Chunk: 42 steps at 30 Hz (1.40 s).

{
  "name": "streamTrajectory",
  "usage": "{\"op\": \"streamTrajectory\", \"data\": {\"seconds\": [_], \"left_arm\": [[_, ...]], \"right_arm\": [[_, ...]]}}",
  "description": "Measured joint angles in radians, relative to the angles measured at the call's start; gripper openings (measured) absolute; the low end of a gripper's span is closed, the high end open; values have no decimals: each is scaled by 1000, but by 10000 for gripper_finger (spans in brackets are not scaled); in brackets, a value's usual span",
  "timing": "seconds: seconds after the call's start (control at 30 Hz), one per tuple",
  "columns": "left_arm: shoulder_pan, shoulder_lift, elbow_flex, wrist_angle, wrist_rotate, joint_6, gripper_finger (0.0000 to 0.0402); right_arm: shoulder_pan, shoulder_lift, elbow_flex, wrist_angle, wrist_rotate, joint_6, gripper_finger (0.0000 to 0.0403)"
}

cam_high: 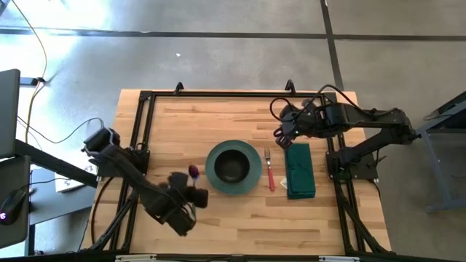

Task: Set table place
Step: Put the blue spoon into the black bowl on the table

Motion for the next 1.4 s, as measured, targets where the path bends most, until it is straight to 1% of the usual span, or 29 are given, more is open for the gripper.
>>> {"op": "streamTrajectory", "data": {"seconds": [0.07, 0.13, 0.17, 0.27, 0.33, 0.4, 0.53, 0.67, 0.73, 0.8, 0.87, 0.93, 1.07, 1.13, 1.2, 1.3, 1.33, 1.4], "left_arm": [[5, -24, 75, -114, -88, 30, 0], [30, -35, 146, -225, -151, 94, 0], [47, -38, 181, -253, -186, 130, 0], [115, -61, 245, -242, -286, 341, 0], [170, -69, 294, -237, -324, 473, 0], [223, -67, 339, -236, -342, 595, 0], [309, -67, 424, -162, -372, 860, 0], [366, -66, 477, -28, -374, 1107, 0], [387, -66, 487, 45, -373, 1213, 0], [403, -66, 489, 103, -357, 1288, 0], [417, -66, 489, 137, -334, 1337, 0], [426, -66, 489, 161, -313, 1367, 0], [430, -66, 489, 176, -299, 1387, 0], [430, -66, 489, 188, -298, 1390, 0], [430, -65, 489, 196, -297, 1398, 0], [430, -65, 489, 199, -298, 1398, 0], [430, -65, 489, 199, -298, 1398, 0], [430, -62, 489, 201, -298, 1397, 0]], "right_arm": [[1, 0, 0, 35, -35, -21, 128], [7, 0, 0, 93, -96, -55, 128], [11, 0, 0, 132, -122, -79, 128], [30, 3, 0, 278, -203, -162, 128], [45, 9, -11, 379, -242, -205, 128], [60, 10, -38, 458, -257, -235, 128], [69, 10, -147, 659, -300, -241, 128], [59, 14, -306, 985, -383, -199, 128], [52, 18, -381, 1141, -392, -193, 128], [40, 17, -424, 1267, -392, -205, 128], [30, 15, -445, 1332, -391, -210, 128], [22, 16, -451, 1352, -392, -221, 129], [0, 33, -453, 1375, -400, -233, 136], [-13, 59, -453, 1415, -404, -229, 141], [-24, 86, -453, 1474, -451, -227, 146], [-34, 135, -446, 1595, -552, -218, 151], [-34, 150, -436, 1601, -574, -219, 152], [-34, 180, -404, 1594, -583, -226, 152]]}}
